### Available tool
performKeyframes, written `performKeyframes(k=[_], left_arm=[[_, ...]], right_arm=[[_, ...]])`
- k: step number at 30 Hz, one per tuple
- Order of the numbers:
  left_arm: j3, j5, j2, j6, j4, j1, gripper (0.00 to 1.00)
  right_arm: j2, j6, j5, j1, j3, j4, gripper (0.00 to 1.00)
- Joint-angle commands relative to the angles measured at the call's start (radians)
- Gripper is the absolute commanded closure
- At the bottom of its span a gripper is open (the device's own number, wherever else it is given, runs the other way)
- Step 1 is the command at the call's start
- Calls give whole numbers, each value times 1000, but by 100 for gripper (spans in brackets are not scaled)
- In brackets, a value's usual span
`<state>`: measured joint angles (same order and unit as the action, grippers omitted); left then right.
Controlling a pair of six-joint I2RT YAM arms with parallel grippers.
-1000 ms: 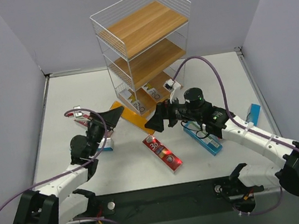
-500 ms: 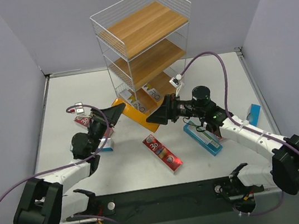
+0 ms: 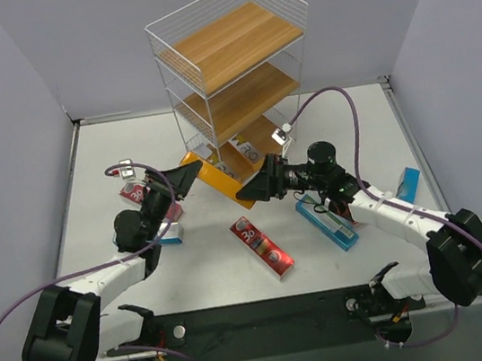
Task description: Place and organize the toothpastes onto the shelf
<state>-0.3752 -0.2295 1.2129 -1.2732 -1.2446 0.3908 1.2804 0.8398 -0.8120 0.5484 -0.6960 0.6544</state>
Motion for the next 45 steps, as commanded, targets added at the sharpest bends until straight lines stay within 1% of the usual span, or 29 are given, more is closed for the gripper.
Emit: performKeyframes(k=[1,6,7,9,10,13,14,15,18,19,20,22,23,24,25,26,27,28,29,30,31,32,33,34,36,37,39,41,45], left_arm=[[-68,-16,8,-22,-357,-4,68],[-68,-21,16,-14,-365,-4,68],[-67,-19,17,-12,-365,-4,68],[-61,-24,19,-6,-366,-4,68],[-59,-28,19,-3,-366,-4,67],[-45,-31,17,12,-358,-6,63],[-38,-30,17,21,-357,-6,60],[-34,-31,14,28,-349,-7,50],[-18,-39,5,52,-313,-20,30],[-14,-41,-1,67,-296,-23,19],[-11,-50,-9,80,-274,-30,15],[2,-54,-44,128,-201,-49,8],[7,-56,-59,149,-167,-56,7],[10,-59,-96,173,-88,-70,7],[13,-59,-116,231,-40,-76,6],[13,-59,-166,265,11,-79,6],[12,-56,-193,305,121,-82,6],[-1,-48,-220,392,190,-86,6],[-10,-35,-249,438,267,-87,6],[-20,-6,-309,489,413,-87,6],[-31,21,-337,585,488,-89,6],[-53,50,-390,632,628,-89,5],[-60,79,-415,678,689,-90,5],[-67,147,-438,760,744,-90,5],[-79,202,-495,840,868,-93,5],[-82,222,-513,912,896,-93,5],[-83,281,-550,968,963,-95,5],[-82,324,-565,1038,994,-96,5],[-79,370,-587,1141,1037,-99,5]], right_arm=[[31,71,-79,-8,3,198,18],[71,120,-128,-10,-5,304,27],[74,120,-133,-10,-7,310,32],[76,122,-139,-11,-10,312,37],[74,122,-142,-13,-10,314,43],[73,120,-148,-19,-8,310,55],[71,119,-151,-21,-7,309,57],[69,120,-156,-24,-5,309,61],[57,90,-161,-38,-3,274,67],[44,73,-162,-45,-5,252,67],[34,52,-161,-48,-8,191,67],[4,-52,-151,-54,-22,101,68],[-9,-103,-141,-54,-42,-33,68],[-22,-149,-112,-54,-52,-103,69],[-47,-250,-90,-56,-60,-166,70],[-59,-293,-69,-57,-83,-291,71],[-67,-344,-49,-59,-95,-352,72],[-79,-431,-2,-62,-106,-472,73],[-87,-473,22,-62,-120,-520,73],[-95,-504,49,-65,-134,-563,74],[-110,-554,95,-68,-138,-623,74],[-121,-573,115,-71,-140,-643,75],[-128,-585,132,-80,-142,-650,76],[-142,-600,169,-87,-145,-708,76],[-156,-645,206,-100,-149,-739,79],[-165,-659,230,-102,-157,-757,80],[-171,-694,272,-108,-168,-802,81],[-182,-715,307,-117,-186,-840,81],[-205,-758,468,-130,-201,-866,87]])
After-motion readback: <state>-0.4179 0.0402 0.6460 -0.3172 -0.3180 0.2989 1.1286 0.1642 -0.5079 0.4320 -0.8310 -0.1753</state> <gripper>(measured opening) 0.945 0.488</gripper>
